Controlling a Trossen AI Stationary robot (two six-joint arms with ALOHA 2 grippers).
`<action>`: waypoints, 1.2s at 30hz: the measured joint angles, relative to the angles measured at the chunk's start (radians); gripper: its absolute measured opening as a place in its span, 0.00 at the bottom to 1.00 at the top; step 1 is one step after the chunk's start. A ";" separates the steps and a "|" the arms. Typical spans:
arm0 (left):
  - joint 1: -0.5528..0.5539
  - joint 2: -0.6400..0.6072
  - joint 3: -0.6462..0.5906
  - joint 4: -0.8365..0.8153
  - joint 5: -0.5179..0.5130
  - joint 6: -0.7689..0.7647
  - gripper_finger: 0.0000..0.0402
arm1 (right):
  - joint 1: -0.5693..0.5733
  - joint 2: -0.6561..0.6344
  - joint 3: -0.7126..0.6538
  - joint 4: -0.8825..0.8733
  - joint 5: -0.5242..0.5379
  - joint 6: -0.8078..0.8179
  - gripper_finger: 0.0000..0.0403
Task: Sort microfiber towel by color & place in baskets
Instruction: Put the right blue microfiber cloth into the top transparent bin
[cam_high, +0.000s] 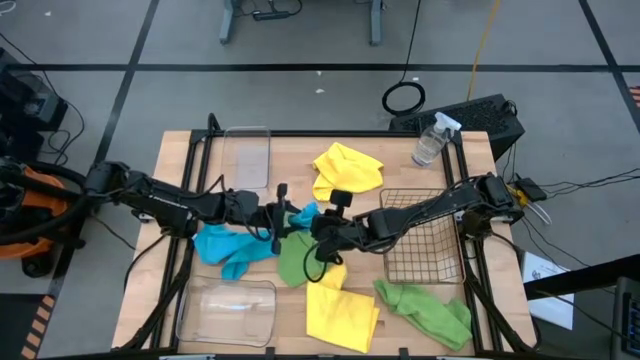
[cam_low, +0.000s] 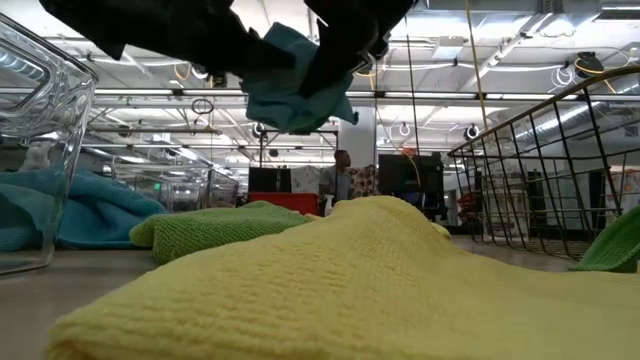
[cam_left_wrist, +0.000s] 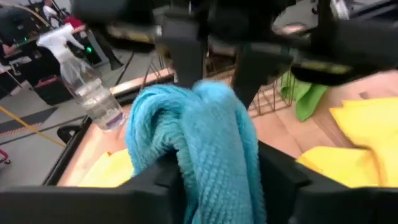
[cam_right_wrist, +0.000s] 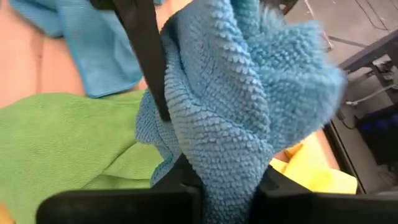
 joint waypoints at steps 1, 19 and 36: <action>-0.006 -0.013 0.000 -0.005 -0.001 0.000 0.47 | 0.000 0.000 0.000 0.001 -0.009 -0.007 0.10; -0.125 -0.064 0.002 0.054 -0.100 -0.026 0.81 | -0.033 -0.003 0.000 -0.015 -0.180 -0.106 0.12; -0.024 0.015 0.002 -0.028 -0.152 0.037 0.67 | -0.126 -0.005 0.000 0.029 -0.371 -0.130 0.12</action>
